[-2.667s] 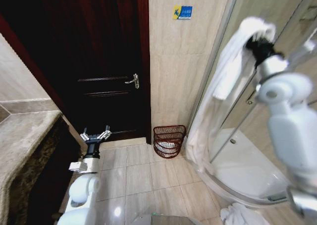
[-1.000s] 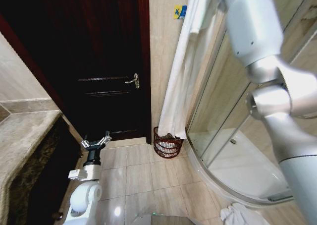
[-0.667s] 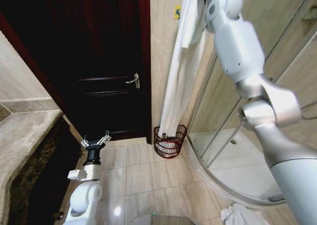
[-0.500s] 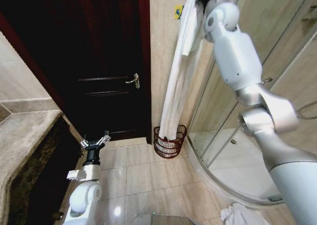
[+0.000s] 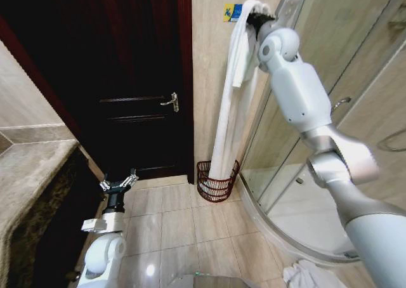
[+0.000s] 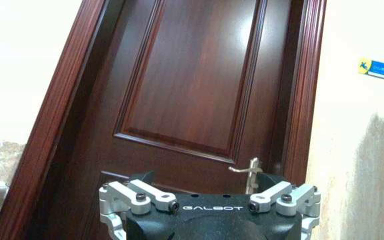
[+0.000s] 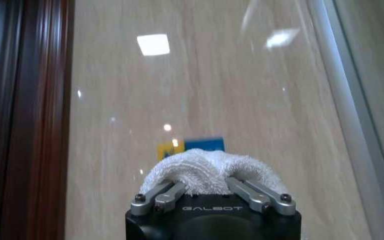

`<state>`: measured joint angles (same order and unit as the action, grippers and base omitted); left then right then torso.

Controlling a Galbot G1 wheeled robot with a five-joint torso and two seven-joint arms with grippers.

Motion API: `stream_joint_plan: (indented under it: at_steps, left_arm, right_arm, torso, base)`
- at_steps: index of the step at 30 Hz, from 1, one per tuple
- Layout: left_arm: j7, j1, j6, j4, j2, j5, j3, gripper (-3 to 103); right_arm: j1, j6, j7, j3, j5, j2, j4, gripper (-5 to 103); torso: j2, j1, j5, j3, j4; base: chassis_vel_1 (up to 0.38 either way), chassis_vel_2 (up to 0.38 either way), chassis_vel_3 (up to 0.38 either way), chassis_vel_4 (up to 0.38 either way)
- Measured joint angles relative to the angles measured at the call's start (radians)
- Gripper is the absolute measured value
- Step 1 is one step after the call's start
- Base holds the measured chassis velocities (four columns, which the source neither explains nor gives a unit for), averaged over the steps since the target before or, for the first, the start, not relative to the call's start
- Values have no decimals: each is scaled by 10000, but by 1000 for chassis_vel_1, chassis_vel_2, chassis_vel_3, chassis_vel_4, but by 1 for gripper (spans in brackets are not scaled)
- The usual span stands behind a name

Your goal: Discard the used towel into the hamper.

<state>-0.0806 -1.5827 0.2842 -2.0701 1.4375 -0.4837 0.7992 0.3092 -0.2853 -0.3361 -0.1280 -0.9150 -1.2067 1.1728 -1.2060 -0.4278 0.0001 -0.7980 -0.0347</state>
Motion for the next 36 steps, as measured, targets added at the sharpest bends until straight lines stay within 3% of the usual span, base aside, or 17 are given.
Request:
stream_joint_plan:
  at_steps: [4,9,17,36]
  left_arm:
    - [-123,80,-1,112,-9,-99,-4,100]
    - [-189,376,-89,137,45,-186,-21,100]
    - [-373,466,-239,50,97,-260,-30,100]
    - [-616,269,-201,146,101,-138,-64,100]
  right_arm:
    - [-301,-118,-194,-258,-225,280,282,8]
    - [-825,-777,-878,-348,-1208,470,901,8]
    - [-1329,-1307,-1116,-463,-1459,694,1159,8]
    - [-2508,-1049,-1153,-174,-1065,748,1556,8]
  torso:
    - [223,99,0,120,1]
    - [556,252,0,302,-1]
    - [985,446,0,540,0]
    - [1932,873,0,1061,0]
  base:
    - [0,0,0,0]
    - [0,0,0,0]
    - [0,0,0,0]
    - [0,0,0,0]
